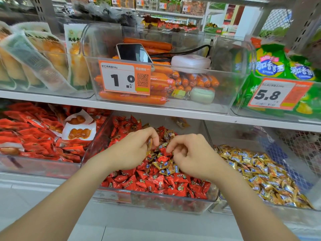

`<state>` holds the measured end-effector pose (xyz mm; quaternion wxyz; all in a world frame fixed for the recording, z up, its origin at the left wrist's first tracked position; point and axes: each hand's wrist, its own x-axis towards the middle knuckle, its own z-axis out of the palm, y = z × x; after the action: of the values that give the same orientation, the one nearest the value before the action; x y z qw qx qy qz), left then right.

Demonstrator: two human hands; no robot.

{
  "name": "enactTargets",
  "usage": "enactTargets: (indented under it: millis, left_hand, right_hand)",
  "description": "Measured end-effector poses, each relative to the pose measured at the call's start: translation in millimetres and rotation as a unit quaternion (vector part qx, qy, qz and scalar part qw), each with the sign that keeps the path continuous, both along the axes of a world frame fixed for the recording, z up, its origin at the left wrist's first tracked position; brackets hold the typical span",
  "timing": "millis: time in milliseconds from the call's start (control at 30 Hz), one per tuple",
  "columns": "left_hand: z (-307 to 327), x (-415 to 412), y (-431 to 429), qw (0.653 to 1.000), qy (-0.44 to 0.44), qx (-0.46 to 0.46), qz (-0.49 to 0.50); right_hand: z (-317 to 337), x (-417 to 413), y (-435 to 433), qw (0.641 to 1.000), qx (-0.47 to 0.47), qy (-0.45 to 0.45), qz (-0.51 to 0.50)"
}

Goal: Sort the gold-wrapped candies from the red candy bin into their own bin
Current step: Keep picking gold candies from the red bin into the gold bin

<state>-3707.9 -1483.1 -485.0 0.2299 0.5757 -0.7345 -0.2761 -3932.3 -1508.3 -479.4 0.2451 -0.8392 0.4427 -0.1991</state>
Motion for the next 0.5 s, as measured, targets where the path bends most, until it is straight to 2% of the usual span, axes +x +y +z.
enactTargets:
  millis: [67, 167, 233, 300, 400, 500]
  left_hand:
    - [-1.3, 3.0, -2.6, 1.0, -0.003, 0.02, 0.01]
    - [1.8, 6.1, -4.4, 0.999, -0.018, 0.025, 0.02]
    - [2.0, 4.6, -1.8, 0.999, -0.046, 0.019, 0.005]
    - [-3.7, 2.6, 0.9, 0.997, -0.079, 0.017, -0.021]
    - [-18.1, 6.1, -1.2, 0.982, -0.177, -0.008, -0.062]
    - [-22.2, 4.9, -3.5, 0.977, -0.195, -0.011, -0.079]
  right_hand:
    - [-1.5, 5.9, 9.3, 0.999, -0.003, 0.043, 0.019]
    - [-12.2, 15.1, 11.7, 0.975, -0.098, 0.198, -0.013]
    - [-17.7, 22.6, 14.0, 0.963, -0.132, 0.234, -0.037]
    - [-23.1, 27.7, 15.7, 0.968, -0.12, 0.217, -0.028]
    - [-26.5, 24.8, 11.6, 0.984, -0.045, 0.172, -0.004]
    - [-22.7, 12.1, 4.7, 0.993, 0.001, 0.112, -0.025]
